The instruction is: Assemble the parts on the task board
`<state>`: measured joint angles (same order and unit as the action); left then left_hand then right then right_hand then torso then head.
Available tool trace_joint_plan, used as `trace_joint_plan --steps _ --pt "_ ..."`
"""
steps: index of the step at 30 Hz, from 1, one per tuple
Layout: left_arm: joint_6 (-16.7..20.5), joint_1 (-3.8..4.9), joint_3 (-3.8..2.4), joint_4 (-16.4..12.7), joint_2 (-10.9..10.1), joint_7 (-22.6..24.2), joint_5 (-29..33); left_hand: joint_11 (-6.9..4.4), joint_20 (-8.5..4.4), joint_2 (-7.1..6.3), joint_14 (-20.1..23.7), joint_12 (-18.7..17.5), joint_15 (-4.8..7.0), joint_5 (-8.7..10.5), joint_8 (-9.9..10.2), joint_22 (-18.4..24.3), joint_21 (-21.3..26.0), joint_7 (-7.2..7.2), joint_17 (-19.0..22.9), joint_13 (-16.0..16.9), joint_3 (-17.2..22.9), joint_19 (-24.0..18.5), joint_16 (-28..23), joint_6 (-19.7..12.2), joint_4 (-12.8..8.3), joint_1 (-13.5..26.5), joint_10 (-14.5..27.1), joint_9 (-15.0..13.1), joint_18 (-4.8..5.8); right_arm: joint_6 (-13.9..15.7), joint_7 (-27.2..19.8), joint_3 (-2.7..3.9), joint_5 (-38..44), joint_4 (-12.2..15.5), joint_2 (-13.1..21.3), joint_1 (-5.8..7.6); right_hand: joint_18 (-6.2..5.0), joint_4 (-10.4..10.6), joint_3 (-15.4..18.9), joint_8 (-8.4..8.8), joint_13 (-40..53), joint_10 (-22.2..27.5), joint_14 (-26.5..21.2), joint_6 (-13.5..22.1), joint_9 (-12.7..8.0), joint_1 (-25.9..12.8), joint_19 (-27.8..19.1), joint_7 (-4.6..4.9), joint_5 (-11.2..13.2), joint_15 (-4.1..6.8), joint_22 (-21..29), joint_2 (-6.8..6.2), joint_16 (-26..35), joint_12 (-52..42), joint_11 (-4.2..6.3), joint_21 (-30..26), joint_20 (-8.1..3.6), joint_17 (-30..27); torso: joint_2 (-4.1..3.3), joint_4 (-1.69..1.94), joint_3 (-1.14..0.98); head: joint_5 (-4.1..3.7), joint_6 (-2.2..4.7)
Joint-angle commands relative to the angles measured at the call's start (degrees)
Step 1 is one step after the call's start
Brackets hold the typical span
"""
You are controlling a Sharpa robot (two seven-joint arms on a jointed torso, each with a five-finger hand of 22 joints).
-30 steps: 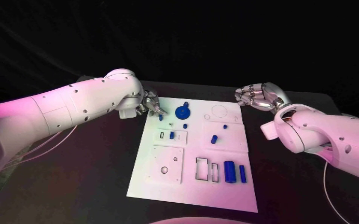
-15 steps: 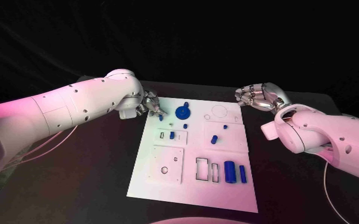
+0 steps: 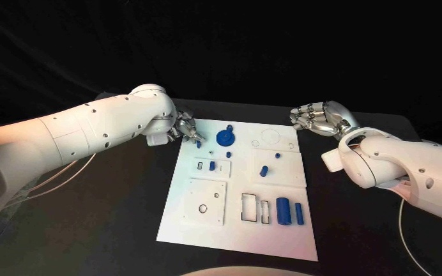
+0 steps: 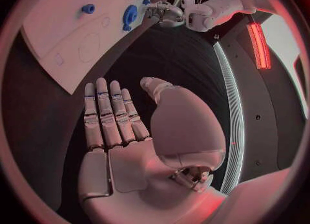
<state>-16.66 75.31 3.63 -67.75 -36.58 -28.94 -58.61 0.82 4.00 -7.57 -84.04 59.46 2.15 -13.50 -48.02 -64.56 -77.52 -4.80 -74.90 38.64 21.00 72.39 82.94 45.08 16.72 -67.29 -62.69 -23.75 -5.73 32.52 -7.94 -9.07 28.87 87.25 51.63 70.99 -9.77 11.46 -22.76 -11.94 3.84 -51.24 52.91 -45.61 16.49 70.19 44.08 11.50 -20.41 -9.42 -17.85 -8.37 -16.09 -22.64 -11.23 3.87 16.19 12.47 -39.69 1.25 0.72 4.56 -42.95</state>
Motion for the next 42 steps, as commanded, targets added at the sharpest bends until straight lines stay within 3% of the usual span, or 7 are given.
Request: trace_joint_plan --steps 1,17,19,21,27,36,42 --pt "-1.1 -0.01 0.05 0.0 0.3 0.3 0.3 -0.18 -0.13 0.08 -2.5 0.4 0.55 -0.09 -0.3 -0.2 -0.4 0.08 -4.1 0.1 0.6 0.4 0.3 0.4 0.0 -1.1 -0.5 0.1 0.20 -0.8 -0.5 0.01 0.2 0.1 0.0 -0.03 -0.62 0.4 0.0 0.10 -0.1 -0.1 0.4 -0.4 -0.1 -0.5 -0.4 3.49 -0.3 0.04 0.1 0.23 0.3 -0.3 -0.19 -0.1 0.10 0.0 -0.05 -0.04 0.01 -0.08 -0.08" --pt "-1.0 -0.13 0.36 0.2 0.4 0.4 0.8 -0.49 -0.42 0.43 -2.6 0.7 0.85 -0.08 -0.6 -0.5 -0.6 0.39 -4.0 0.1 2.8 0.5 0.3 0.4 -0.1 -4.3 -0.6 0.3 0.26 -0.7 -0.6 0.01 0.2 0.2 0.0 -0.03 -0.62 0.4 0.0 0.10 -0.1 -0.1 0.4 -0.4 -0.1 -0.5 -0.4 3.49 -0.3 0.04 0.1 0.23 0.3 -0.3 -0.19 -0.1 0.10 0.0 0.00 0.00 0.02 -0.06 -0.30" --pt "-1.0 -0.14 0.37 0.2 0.3 0.4 1.0 -0.63 -0.56 0.62 -2.6 0.8 1.04 -0.13 -0.8 -0.7 -0.7 0.52 -4.0 0.1 5.0 0.5 0.3 0.2 -0.4 -7.0 -0.8 0.3 0.27 -0.8 -0.6 0.01 0.2 0.2 0.0 -0.03 -0.62 0.4 0.0 0.10 -0.1 -0.1 0.4 -0.4 -0.1 -0.5 -0.4 3.49 -0.3 0.04 0.1 0.23 0.3 -0.3 -0.19 -0.1 0.10 0.0 0.00 0.01 0.02 -0.06 -0.33" --pt "-0.7 -0.18 0.38 0.2 0.3 0.4 1.5 -0.90 -0.80 0.78 -2.6 0.7 1.32 -0.32 -1.1 -0.8 -0.8 0.61 -4.0 0.1 9.4 0.5 0.4 -0.4 -2.7 -11.6 -0.9 0.2 0.25 -0.8 -0.6 0.01 0.2 0.2 0.0 -0.03 -0.63 0.4 0.0 0.07 -0.1 -0.1 0.5 -0.5 -0.1 -0.5 -0.4 3.45 -0.5 0.07 0.2 0.27 0.3 -0.4 -0.16 -0.1 0.10 -0.1 -0.02 0.00 0.02 -0.05 -0.32" --pt "0.1 -0.34 0.33 0.0 0.0 0.4 2.3 -0.57 -0.64 -1.90 -2.7 3.1 0.97 -0.08 -3.8 -1.5 -1.2 0.25 -4.1 3.0 18.9 0.8 0.5 -1.1 -4.0 -11.9 -3.7 -1.3 0.37 -0.7 -0.7 0.01 0.1 0.1 0.1 -0.03 -0.63 0.4 0.0 0.07 -0.1 -0.1 0.5 -0.5 -0.1 -0.5 -0.4 3.45 -0.5 0.07 0.2 0.27 0.3 -0.4 -0.16 -0.1 0.10 -0.1 0.01 0.03 0.02 0.00 -0.37" --pt "2.8 -0.46 0.03 -1.1 -1.4 0.6 3.6 -0.97 -0.95 -4.10 -3.3 5.8 1.35 -0.12 -5.0 -3.7 -2.4 0.58 -5.3 6.5 24.0 2.3 1.4 -0.4 -5.9 -10.5 -6.2 -2.2 0.78 -0.8 -0.8 0.01 0.0 -0.1 0.1 -0.03 -0.64 0.4 0.0 0.06 -0.1 -0.1 0.5 -0.5 -0.1 -0.5 -0.4 3.44 -0.5 0.07 0.2 0.28 0.3 -0.4 -0.15 0.0 0.09 -0.1 0.11 0.03 -0.05 -0.01 -0.27" --pt "4.3 -0.46 -0.10 -3.9 -3.7 0.6 5.8 -1.14 -1.09 -4.78 -3.4 6.6 1.50 -0.13 -5.0 -4.4 -2.8 0.75 -5.4 7.7 25.3 2.9 1.5 0.2 -6.5 -9.8 -7.3 -2.3 0.92 -0.8 -0.8 0.01 -0.1 -0.1 0.2 -0.03 -0.64 0.4 0.0 0.06 -0.1 -0.1 0.5 -0.5 -0.1 -0.5 -0.4 3.44 -0.6 0.07 0.2 0.28 0.3 -0.4 -0.15 0.0 0.09 -0.1 0.11 0.05 -0.06 0.17 -0.21"
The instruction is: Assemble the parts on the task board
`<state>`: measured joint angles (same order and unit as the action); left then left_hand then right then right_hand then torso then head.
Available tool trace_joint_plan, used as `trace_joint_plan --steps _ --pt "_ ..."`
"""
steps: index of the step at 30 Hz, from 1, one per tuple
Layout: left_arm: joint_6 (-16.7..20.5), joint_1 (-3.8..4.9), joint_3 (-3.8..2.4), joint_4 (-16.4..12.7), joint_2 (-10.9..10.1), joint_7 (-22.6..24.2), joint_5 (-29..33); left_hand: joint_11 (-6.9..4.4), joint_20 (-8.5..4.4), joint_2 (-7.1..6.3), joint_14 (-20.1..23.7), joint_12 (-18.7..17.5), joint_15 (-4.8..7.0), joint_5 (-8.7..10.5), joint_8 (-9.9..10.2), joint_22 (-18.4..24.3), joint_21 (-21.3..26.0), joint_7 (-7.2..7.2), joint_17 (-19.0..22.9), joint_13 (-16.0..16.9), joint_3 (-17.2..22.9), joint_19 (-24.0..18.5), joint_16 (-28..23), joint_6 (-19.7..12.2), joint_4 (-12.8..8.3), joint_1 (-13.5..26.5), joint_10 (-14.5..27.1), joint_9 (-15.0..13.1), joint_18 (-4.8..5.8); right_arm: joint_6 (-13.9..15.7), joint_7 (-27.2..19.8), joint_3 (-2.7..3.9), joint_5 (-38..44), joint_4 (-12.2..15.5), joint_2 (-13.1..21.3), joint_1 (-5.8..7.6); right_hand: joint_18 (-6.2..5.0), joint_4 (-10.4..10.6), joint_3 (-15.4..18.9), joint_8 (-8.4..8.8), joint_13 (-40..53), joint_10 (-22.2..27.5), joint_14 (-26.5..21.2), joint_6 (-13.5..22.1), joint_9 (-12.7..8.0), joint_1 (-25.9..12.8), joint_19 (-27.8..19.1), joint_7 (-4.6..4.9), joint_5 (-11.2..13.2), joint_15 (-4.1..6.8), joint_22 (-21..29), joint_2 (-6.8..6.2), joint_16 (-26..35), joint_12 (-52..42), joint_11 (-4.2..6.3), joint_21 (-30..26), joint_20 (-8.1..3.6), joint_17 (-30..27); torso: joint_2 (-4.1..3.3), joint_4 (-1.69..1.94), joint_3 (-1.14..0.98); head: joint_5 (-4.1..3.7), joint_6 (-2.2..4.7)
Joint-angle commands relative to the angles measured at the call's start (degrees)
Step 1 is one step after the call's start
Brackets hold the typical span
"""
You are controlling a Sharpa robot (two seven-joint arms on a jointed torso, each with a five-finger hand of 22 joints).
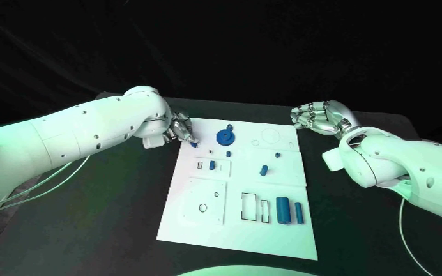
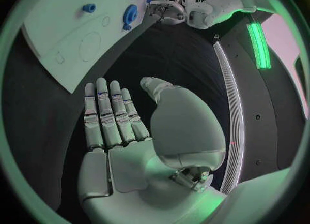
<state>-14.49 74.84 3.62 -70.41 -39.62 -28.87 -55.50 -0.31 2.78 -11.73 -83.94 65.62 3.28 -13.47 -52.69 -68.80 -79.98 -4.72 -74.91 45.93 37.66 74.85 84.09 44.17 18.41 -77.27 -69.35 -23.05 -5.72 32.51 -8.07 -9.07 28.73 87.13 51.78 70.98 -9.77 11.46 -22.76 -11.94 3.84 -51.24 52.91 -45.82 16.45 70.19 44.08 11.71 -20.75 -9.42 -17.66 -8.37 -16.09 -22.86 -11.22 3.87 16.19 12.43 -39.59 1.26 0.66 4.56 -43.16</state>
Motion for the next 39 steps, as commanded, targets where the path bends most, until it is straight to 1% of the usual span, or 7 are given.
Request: trace_joint_plan --steps 1,7,11,15,20,29,39 --pt "2.4 0.01 -0.12 -2.0 -1.1 0.5 2.9 -0.03 0.11 -0.71 -3.5 0.5 0.39 -0.17 -0.3 -0.2 -0.4 0.68 -5.4 0.6 8.7 0.4 0.3 1.2 -8.2 0.3 -0.8 -3.0 0.93 -0.8 -0.7 0.01 0.0 0.0 0.0 -0.03 -0.64 0.4 0.0 0.06 -0.1 -0.1 0.5 -0.3 0.0 -0.5 -0.4 3.23 -0.2 0.07 0.1 0.28 0.3 -0.2 -0.15 0.0 0.09 0.0 0.05 0.06 -0.03 0.21 -0.01" --pt "4.6 0.01 -0.21 -7.4 -4.2 0.6 3.6 -0.23 -0.03 -1.33 -3.5 1.4 0.55 -0.27 0.0 -1.0 -0.8 0.89 -5.4 2.2 9.5 1.0 0.4 1.9 -8.7 0.9 -2.0 -2.9 1.10 -0.9 -0.7 0.01 0.0 0.0 0.1 -0.03 -0.64 0.4 0.0 0.06 -0.1 -0.1 0.5 -0.3 0.0 -0.5 -0.4 3.23 -0.2 0.07 0.1 0.28 0.3 -0.2 -0.15 0.0 0.09 0.0 0.00 0.11 -0.06 0.51 0.02" --pt "6.4 -0.25 -0.22 -10.7 -5.9 0.8 3.2 -0.40 -0.19 -1.89 -3.5 1.9 0.72 -0.40 0.2 -1.7 -1.2 1.06 -5.5 3.1 10.4 1.6 0.4 2.5 -9.2 1.4 -2.7 -2.9 1.26 -1.0 -0.7 0.00 0.0 -0.1 0.1 -0.03 -0.64 0.4 0.0 0.06 -0.1 -0.1 0.5 -0.3 0.0 -0.5 -0.4 3.23 -0.2 0.07 0.1 0.28 0.3 -0.2 -0.15 0.0 0.09 0.0 -0.07 0.04 0.08 0.56 -0.01" --pt "8.0 -0.89 -0.21 -13.1 -7.0 0.9 1.8 -0.49 -0.27 -2.19 -3.5 2.0 0.79 -0.43 0.4 -2.1 -1.4 1.14 -5.5 3.4 11.0 1.8 0.4 2.9 -9.4 1.7 -3.0 -2.9 1.34 -1.0 -0.7 0.00 -0.1 -0.2 0.0 -0.03 -0.64 0.4 0.0 0.06 -0.1 -0.1 0.5 -0.3 0.0 -0.5 -0.4 3.23 -0.2 0.07 0.1 0.28 0.3 -0.2 -0.15 0.0 0.09 0.0 -0.05 0.06 0.04 0.65 -0.05" --pt "9.4 -1.97 -0.20 -15.6 -8.1 1.0 -0.6 -0.55 -0.33 -2.42 -3.5 2.1 0.86 -0.44 0.5 -2.4 -1.6 1.21 -5.5 3.7 11.4 2.0 0.4 3.2 -9.6 1.9 -3.3 -2.9 1.40 -1.0 -0.8 0.00 -0.1 -0.2 0.0 -0.03 -0.64 0.4 0.0 0.06 -0.1 -0.1 0.5 -0.3 0.0 -0.5 -0.4 3.23 -0.2 0.07 0.1 0.28 0.3 -0.2 -0.15 0.0 0.09 0.0 -0.09 0.03 0.11 0.76 -0.12" --pt "10.9 -3.53 -0.15 -18.0 -8.6 1.1 -5.7 -0.72 -0.47 -2.90 -3.6 2.6 1.00 -0.45 0.6 -3.0 -1.9 1.38 -5.5 4.7 12.4 2.4 0.4 3.8 -9.9 2.4 -4.1 -2.9 1.52 -1.0 -0.8 0.00 -0.1 -0.2 0.0 -0.03 -0.64 0.4 0.0 0.06 -0.1 -0.1 0.5 -0.3 0.0 -0.5 -0.4 3.23 -0.2 0.07 0.1 0.28 0.3 -0.2 -0.15 0.0 0.09 0.0 -0.12 0.02 0.11 0.85 -0.36" --pt "10.8 -4.12 -0.12 -19.0 -8.6 1.0 -8.1 -0.80 -0.54 -3.12 -3.6 3.0 1.07 -0.44 0.6 -3.4 -2.1 1.46 -5.5 5.3 12.8 2.7 0.4 4.0 -10.0 2.7 -4.5 -3.0 1.60 -1.0 -0.8 0.00 -0.1 -0.2 -0.1 -0.04 -0.64 0.4 0.0 0.04 -0.1 -0.1 0.6 -0.3 -0.1 -0.5 -0.4 3.21 -0.3 0.08 0.1 0.31 0.4 -0.2 -0.14 0.0 0.09 -0.1 -0.12 -0.05 0.06 1.04 -0.54"
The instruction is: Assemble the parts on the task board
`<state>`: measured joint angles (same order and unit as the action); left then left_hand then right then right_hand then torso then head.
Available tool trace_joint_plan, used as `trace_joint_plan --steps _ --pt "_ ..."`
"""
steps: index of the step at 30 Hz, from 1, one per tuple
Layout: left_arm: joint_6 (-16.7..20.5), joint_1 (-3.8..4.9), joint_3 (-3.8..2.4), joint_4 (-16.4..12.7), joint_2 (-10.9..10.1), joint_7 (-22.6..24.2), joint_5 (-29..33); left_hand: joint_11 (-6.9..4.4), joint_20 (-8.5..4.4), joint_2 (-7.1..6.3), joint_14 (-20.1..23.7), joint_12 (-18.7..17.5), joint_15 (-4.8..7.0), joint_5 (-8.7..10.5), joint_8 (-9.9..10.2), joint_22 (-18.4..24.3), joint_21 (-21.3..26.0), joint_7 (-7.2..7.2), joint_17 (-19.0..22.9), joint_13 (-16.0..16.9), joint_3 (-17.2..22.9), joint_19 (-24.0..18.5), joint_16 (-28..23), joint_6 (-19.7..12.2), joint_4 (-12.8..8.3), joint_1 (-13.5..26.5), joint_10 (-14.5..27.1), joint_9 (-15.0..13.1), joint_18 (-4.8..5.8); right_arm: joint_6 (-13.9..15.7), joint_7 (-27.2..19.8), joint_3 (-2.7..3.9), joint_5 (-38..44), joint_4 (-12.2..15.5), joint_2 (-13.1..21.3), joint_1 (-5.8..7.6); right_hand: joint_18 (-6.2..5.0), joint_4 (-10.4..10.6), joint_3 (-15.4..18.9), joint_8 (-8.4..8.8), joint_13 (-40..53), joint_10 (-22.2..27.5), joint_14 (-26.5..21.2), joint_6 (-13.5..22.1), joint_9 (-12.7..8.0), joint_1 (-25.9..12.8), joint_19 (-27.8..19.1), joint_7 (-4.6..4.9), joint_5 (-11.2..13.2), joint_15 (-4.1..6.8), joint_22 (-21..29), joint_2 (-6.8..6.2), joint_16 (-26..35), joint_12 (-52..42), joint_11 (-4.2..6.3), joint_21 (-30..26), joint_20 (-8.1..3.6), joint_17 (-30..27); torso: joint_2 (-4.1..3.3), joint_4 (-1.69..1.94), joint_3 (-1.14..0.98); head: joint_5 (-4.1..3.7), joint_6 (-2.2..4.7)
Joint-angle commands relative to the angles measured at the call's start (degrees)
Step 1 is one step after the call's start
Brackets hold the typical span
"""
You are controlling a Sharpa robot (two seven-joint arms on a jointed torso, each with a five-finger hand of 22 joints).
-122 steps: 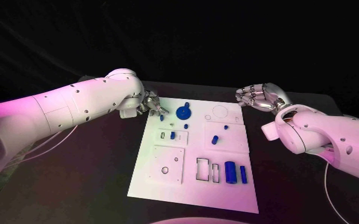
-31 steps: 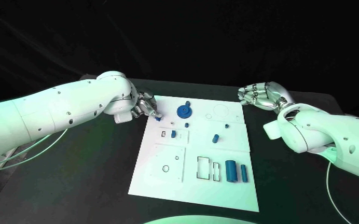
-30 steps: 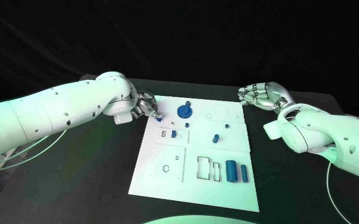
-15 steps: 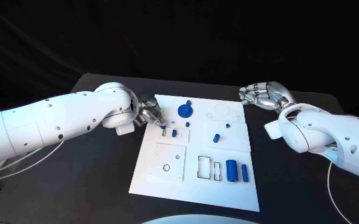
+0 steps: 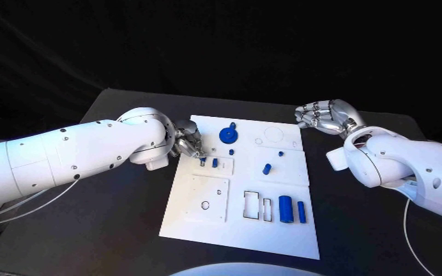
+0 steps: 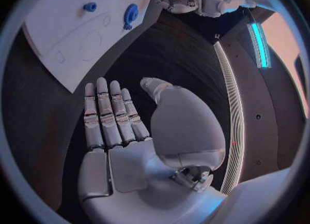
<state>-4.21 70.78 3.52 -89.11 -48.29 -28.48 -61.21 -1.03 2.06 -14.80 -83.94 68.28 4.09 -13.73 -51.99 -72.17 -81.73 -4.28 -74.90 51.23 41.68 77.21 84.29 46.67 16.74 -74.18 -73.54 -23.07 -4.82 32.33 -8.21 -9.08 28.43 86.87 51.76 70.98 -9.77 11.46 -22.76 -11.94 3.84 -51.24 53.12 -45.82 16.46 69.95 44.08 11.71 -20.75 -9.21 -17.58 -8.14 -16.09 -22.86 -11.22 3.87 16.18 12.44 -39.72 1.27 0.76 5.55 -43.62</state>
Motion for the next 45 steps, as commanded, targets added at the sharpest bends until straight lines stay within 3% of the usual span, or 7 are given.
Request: trace_joint_plan --steps 1,45 --pt "0.4 -0.09 -0.02 -0.3 0.1 0.6 -2.5 -0.09 0.18 -0.07 -3.6 0.4 0.27 -0.18 -0.1 -0.1 -0.3 1.04 -5.5 0.1 8.8 0.4 0.2 1.6 -8.4 -0.4 -0.4 -3.0 0.72 -0.9 -0.7 0.00 0.2 0.1 -0.1 -0.03 -0.64 0.4 0.0 0.04 -0.1 -0.1 0.3 -0.3 -0.1 -0.3 -0.4 3.22 -0.3 -0.13 0.0 0.07 0.4 -0.2 -0.14 0.0 0.09 -0.1 -0.01 -0.05 -0.04 0.05 -0.09" --pt "-5.6 -0.85 0.03 -1.0 0.0 -0.3 -4.5 -0.14 0.12 -0.27 -3.6 0.4 0.33 -0.17 -0.1 0.0 -0.3 1.10 -5.5 0.3 9.3 0.3 0.2 1.7 -8.4 0.0 -0.5 -3.1 0.68 -1.0 -0.6 0.00 0.2 0.4 0.1 -0.05 -0.65 0.3 0.0 0.02 -0.1 -0.1 0.4 -0.3 -0.1 -0.3 -0.4 3.20 -0.4 -0.12 0.2 0.09 0.5 -0.3 -0.13 0.0 0.09 -0.1 -0.01 -0.03 -0.05 0.13 -0.44"
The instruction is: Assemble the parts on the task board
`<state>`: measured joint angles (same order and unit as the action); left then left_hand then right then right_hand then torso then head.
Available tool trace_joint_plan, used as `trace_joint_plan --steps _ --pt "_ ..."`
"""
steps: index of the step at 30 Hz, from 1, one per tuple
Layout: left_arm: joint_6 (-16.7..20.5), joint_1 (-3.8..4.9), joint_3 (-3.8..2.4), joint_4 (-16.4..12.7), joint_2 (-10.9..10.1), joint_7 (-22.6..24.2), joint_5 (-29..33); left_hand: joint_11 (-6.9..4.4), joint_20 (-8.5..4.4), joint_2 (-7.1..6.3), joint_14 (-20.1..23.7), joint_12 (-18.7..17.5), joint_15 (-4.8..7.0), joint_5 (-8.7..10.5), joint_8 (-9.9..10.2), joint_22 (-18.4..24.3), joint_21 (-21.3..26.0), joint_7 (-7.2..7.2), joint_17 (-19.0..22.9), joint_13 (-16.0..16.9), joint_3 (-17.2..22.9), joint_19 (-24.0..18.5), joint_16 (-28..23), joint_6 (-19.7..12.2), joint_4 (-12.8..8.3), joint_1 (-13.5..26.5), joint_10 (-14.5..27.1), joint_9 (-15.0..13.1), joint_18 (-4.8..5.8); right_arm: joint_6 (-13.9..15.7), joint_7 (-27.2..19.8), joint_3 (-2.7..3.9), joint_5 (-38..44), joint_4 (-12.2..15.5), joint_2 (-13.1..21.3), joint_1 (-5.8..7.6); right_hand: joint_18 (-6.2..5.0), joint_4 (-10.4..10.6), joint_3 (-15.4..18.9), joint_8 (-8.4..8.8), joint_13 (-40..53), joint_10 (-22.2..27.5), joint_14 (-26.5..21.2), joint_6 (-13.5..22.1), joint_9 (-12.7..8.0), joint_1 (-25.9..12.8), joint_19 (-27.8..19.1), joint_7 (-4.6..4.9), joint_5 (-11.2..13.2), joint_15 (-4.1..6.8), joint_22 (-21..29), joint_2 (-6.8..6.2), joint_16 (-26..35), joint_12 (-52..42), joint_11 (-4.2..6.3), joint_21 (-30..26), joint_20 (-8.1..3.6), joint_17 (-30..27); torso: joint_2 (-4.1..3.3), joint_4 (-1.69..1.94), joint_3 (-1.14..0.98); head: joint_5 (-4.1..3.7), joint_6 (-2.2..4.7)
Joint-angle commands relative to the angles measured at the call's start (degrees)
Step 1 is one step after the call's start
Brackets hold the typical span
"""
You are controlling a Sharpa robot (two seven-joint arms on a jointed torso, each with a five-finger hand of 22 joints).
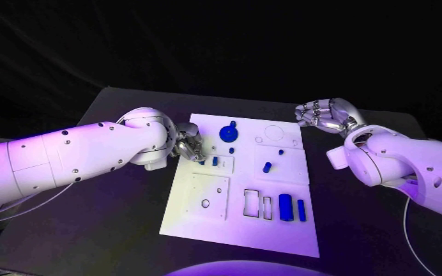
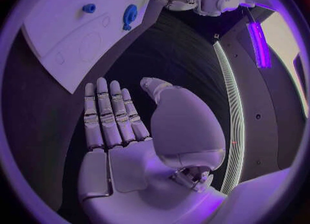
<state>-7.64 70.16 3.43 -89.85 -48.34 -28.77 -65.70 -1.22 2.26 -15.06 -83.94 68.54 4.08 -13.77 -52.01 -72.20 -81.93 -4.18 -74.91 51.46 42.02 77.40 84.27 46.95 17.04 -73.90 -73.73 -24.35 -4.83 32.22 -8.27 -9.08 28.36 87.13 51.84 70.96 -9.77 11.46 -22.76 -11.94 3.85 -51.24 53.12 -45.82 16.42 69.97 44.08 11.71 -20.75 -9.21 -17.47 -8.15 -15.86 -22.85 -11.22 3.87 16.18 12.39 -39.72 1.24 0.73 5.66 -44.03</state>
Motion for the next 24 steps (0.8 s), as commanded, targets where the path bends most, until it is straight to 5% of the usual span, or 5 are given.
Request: trace_joint_plan --steps 1,24 --pt "-2.2 -0.23 0.12 -0.3 0.1 0.0 0.0 0.05 -0.08 0.00 -3.6 0.1 0.34 -0.14 0.0 0.1 -0.1 1.00 -5.5 0.0 9.0 0.1 0.2 1.5 -8.7 -0.3 -0.3 -1.8 0.69 -0.9 -0.6 0.01 0.2 0.1 0.0 -0.04 -0.65 0.3 0.0 0.02 -0.1 -0.1 0.4 -0.3 -0.1 -0.3 -0.4 3.20 -0.4 -0.11 0.1 0.10 0.2 -0.3 -0.13 0.0 0.09 -0.1 -0.01 0.00 -0.01 0.05 -0.04" --pt "-1.1 -0.29 0.13 1.1 1.1 -0.1 2.2 -0.68 -0.56 1.25 -3.6 0.5 0.90 0.37 -1.4 -0.7 -0.4 1.98 -5.5 0.8 10.7 0.6 0.2 2.4 -7.7 4.4 -1.4 -3.9 0.84 -0.8 -0.6 0.01 0.2 0.0 0.1 -0.06 -0.65 0.3 0.0 0.02 -0.1 -0.1 0.4 -0.3 -0.1 -0.3 -0.4 3.20 -0.4 -0.11 0.1 0.10 0.2 -0.3 -0.13 0.0 0.09 -0.1 0.00 -0.02 -0.01 -0.08 -0.39"
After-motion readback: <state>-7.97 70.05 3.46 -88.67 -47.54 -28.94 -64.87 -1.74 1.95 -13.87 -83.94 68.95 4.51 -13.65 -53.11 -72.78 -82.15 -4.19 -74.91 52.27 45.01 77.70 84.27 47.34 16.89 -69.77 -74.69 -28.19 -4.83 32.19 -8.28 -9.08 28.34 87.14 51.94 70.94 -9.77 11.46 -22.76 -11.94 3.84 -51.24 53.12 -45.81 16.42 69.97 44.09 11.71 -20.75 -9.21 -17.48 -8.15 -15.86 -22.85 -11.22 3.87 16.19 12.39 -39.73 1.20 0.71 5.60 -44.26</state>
